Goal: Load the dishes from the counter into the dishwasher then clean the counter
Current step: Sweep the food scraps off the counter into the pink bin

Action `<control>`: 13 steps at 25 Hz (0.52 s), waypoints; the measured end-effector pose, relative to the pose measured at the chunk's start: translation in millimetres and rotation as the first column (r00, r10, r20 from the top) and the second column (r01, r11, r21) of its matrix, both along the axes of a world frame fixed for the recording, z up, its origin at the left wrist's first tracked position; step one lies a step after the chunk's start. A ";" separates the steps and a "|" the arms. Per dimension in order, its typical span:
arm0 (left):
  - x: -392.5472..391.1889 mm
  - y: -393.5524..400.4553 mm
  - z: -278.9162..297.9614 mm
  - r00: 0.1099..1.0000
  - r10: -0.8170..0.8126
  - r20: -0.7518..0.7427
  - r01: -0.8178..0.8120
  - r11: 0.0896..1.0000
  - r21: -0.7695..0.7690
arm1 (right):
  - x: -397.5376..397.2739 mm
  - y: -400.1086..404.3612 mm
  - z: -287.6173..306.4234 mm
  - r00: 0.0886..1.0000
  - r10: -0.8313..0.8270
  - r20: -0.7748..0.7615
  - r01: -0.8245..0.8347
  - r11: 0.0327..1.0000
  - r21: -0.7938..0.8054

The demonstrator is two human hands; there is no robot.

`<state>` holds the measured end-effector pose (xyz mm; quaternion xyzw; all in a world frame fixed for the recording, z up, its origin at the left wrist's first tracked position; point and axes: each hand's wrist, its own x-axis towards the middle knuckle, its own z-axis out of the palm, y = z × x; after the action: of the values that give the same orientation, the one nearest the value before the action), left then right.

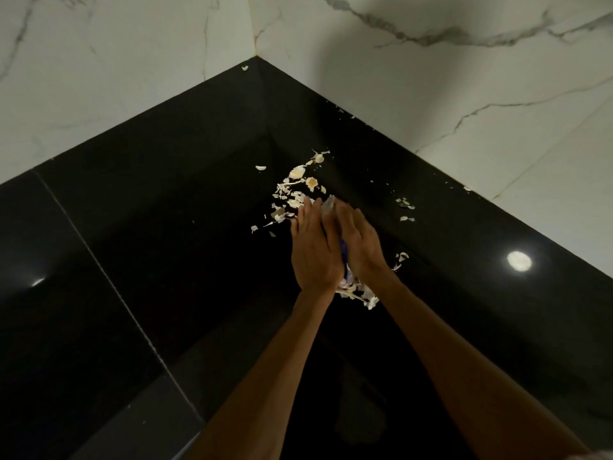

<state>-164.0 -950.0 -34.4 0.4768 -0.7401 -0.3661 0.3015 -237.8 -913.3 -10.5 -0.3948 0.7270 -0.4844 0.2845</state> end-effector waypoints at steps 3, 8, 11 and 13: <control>0.7 0.7 -1.3 0.985 -0.020 -0.169 0.043 0.990 0.135 | 19.3 -2.2 6.6 0.931 -0.041 0.362 0.062 0.997 -0.049; 0.4 0.4 6.6 0.836 0.034 -0.548 0.246 0.868 0.430 | 34.3 -5.5 14.4 0.794 -0.141 0.592 0.190 0.981 -0.021; 7.1 6.5 12.2 0.819 0.072 -0.570 0.258 0.840 0.478 | 44.1 -1.1 23.8 0.760 -0.157 0.631 0.214 0.977 -0.014; 12.5 15.2 17.7 0.851 0.069 -0.521 0.237 0.834 0.498 | 51.3 7.5 30.3 0.753 -0.170 0.635 0.234 0.972 -0.017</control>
<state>-151.5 -934.8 -16.7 0.3917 -0.5166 -0.6890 0.3240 -186.5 -905.8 19.8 -0.1422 0.6041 -0.6506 0.4377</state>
